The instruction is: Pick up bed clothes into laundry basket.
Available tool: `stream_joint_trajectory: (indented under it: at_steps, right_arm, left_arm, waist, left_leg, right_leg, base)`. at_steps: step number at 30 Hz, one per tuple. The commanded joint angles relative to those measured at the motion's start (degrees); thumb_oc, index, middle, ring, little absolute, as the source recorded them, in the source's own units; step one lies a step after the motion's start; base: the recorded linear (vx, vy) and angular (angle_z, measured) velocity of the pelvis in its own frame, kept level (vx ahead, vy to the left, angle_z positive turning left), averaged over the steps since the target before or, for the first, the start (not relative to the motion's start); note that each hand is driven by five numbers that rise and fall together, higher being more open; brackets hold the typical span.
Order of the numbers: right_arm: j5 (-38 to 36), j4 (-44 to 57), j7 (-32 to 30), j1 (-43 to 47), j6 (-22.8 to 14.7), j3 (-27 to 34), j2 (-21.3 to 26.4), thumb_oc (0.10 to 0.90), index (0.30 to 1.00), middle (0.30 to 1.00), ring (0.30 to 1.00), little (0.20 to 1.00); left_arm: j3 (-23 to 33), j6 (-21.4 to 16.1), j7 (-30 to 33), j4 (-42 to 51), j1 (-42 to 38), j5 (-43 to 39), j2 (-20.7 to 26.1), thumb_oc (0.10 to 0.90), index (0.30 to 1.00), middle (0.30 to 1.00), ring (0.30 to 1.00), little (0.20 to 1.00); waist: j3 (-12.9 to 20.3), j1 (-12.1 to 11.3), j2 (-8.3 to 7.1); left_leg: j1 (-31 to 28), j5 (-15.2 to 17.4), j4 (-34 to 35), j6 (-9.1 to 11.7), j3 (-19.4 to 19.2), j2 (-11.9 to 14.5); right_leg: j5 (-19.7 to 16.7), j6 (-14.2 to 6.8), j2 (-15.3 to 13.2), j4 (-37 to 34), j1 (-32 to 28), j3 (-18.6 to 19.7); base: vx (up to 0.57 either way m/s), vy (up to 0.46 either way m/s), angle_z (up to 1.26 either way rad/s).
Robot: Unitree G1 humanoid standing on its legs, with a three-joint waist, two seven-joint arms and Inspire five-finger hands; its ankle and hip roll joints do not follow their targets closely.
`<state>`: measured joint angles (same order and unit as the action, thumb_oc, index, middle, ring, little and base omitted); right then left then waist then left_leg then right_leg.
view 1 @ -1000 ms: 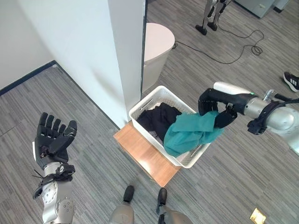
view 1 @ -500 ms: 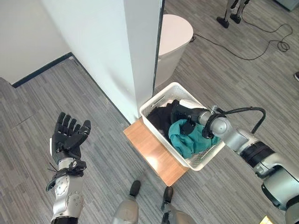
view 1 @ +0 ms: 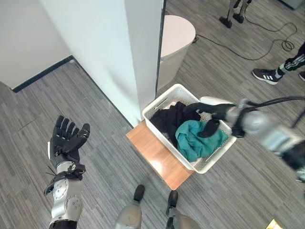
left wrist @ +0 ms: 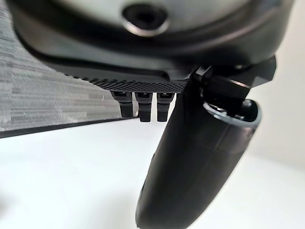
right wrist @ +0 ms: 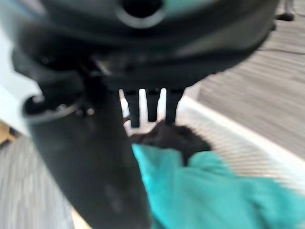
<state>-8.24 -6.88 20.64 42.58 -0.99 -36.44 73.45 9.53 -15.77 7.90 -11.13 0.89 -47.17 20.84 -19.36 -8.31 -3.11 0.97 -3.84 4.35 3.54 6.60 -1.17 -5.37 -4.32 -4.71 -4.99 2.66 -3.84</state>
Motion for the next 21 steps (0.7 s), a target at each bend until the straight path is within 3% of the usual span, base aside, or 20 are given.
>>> stream_joint_trajectory:
  at_steps: [1,4,6,8,9,10,11,12,13,16,17,21]
  right_arm:
    - [-7.97,4.66,-1.25,-3.39,-4.44,7.36,8.25,0.800,0.900,0.900,0.900,0.900]
    - [-9.29,7.82,-1.40,-16.21,-5.38,19.66,9.56,0.800,0.900,0.900,0.900,0.900]
    - [-9.50,8.42,-4.27,-27.54,-6.24,31.92,5.77,0.800,0.900,0.900,0.900,0.900]
    - [-13.72,7.84,-8.90,-35.36,-7.88,43.22,-4.88,0.800,0.900,0.900,0.900,0.900]
    - [-21.03,6.48,-11.70,-37.72,-9.44,48.85,-15.52,0.800,0.900,0.900,0.900,0.900]
    - [-21.03,6.76,-11.67,-38.33,-9.37,49.46,-15.73,0.800,0.900,0.900,0.900,0.900]
    - [-38.11,5.24,-10.81,-38.17,-12.05,48.73,-36.74,0.800,0.900,0.900,0.900,0.900]
    - [-38.12,5.34,-10.78,-38.27,-12.02,48.79,-36.97,0.800,0.900,0.900,0.900,0.900]
    - [-45.70,6.23,-12.97,-44.44,-13.65,46.04,-54.75,0.800,0.900,0.900,0.900,0.900]
    - [-41.12,2.49,-14.79,-49.94,-12.93,45.09,-59.65,0.800,0.900,0.900,0.900,0.900]
    - [-37.19,-8.52,-18.78,-51.00,-13.39,43.90,-62.73,0.800,0.900,0.900,0.900,0.900]
    - [-35.65,-13.05,-22.36,-52.47,-13.16,40.78,-65.53,0.800,0.900,0.900,0.900,0.900]
  left_arm:
    - [0.78,-4.37,-3.53,6.47,-1.49,1.34,5.37,0.800,0.900,0.900,0.900,0.900]
    - [-1.00,-3.69,-4.45,6.52,-1.81,1.80,4.28,0.800,0.900,0.900,0.900,0.900]
    - [-1.47,-2.99,-4.80,6.52,-1.26,2.72,3.22,0.800,0.900,0.900,0.900,0.900]
    - [-1.91,-2.71,-5.05,6.75,-0.28,3.26,1.82,0.800,0.900,0.900,0.900,0.900]
    - [-3.19,-2.57,-4.87,6.40,-0.33,3.26,0.71,0.800,0.900,0.900,0.900,0.900]
    - [-3.45,-2.57,-4.85,6.37,-0.46,3.24,0.90,0.800,0.900,0.900,0.900,0.900]
    - [-4.68,-2.30,-4.14,4.67,-0.13,2.84,-1.09,0.800,0.900,0.900,0.900,0.900]
    - [-4.69,-2.30,-4.16,4.65,-0.12,2.80,-0.87,0.800,0.900,0.900,0.900,0.900]
    - [-6.80,-0.05,-3.11,0.99,1.29,0.36,-5.03,0.800,0.900,0.900,0.900,0.900]
    - [-7.37,1.41,-3.57,-0.59,3.71,0.33,-7.75,0.800,0.900,0.900,0.900,0.900]
    - [-9.49,1.92,-4.57,-1.90,5.03,0.68,-10.23,0.800,0.900,0.900,0.900,0.900]
    - [-10.35,1.45,-4.07,-3.37,6.40,-0.54,-12.23,0.800,0.900,0.900,0.900,0.900]
  waist:
    - [6.66,4.61,-3.46]
    - [7.53,6.84,-3.10]
    - [8.03,8.41,-2.66]
    - [8.33,9.17,-1.87]
    - [8.14,8.82,-1.34]
    - [8.29,8.42,-1.47]
    - [8.19,8.69,-0.34]
    - [8.41,8.59,-0.56]
    - [8.56,9.61,0.56]
    - [9.27,10.21,1.09]
    - [9.57,10.39,1.63]
    - [9.68,10.57,1.87]
  left_leg:
    - [3.04,1.53,0.31,-0.78,-1.47,-1.30]
    - [2.38,2.06,0.30,-0.91,-2.30,-1.21]
    - [1.89,2.48,0.29,-1.19,-2.78,-1.19]
    - [1.60,2.87,0.31,-1.58,-3.22,-1.21]
    - [1.57,2.74,-0.01,-1.88,-3.34,-1.34]
    - [1.80,2.53,0.06,-1.87,-3.47,-1.35]
    - [1.33,3.09,-0.16,-2.33,-3.41,-1.48]
    - [1.58,2.86,-0.09,-2.32,-3.48,-1.51]
    - [0.96,3.19,-0.08,-2.72,-3.87,-1.77]
    - [0.19,3.61,-0.06,-2.94,-4.38,-1.84]
    - [-0.72,4.52,-0.02,-3.17,-4.41,-2.05]
    - [-1.38,4.78,-0.17,-3.17,-4.72,-2.13]
  right_leg:
    - [3.66,-7.09,-7.45,5.99,0.10,2.70]
    - [3.65,-7.33,-7.45,6.19,0.19,3.36]
    - [3.63,-7.45,-7.35,6.17,0.13,4.01]
    - [3.67,-7.59,-7.32,6.01,0.14,4.58]
    - [3.41,-7.56,-7.32,6.18,0.26,4.82]
    - [3.19,-7.57,-7.32,6.11,0.55,4.98]
    - [3.82,-7.32,-7.28,6.29,0.30,5.32]
    - [3.63,-7.33,-7.31,6.22,0.59,5.42]
    - [4.10,-6.95,-7.21,6.57,0.60,6.07]
    - [4.44,-6.89,-7.29,6.91,0.40,6.63]
    - [5.24,-6.93,-7.44,6.90,-0.38,6.57]
    - [5.29,-6.89,-7.45,6.79,-0.71,6.87]
  base:
    - [0.02,0.023,-0.19]
    - [0.03,0.024,-0.25]
    - [0.03,0.031,-0.21]
    - [0.01,0.029,-0.18]
    - [-0.02,0.018,-0.14]
    - [0.00,0.009,-0.19]
    - [0.01,0.003,-0.31]
    - [0.04,0.041,-0.31]
    - [0.02,0.039,-0.30]
    - [0.07,0.045,-0.10]
    - [0.04,0.019,-0.09]
    - [0.02,0.001,0.02]
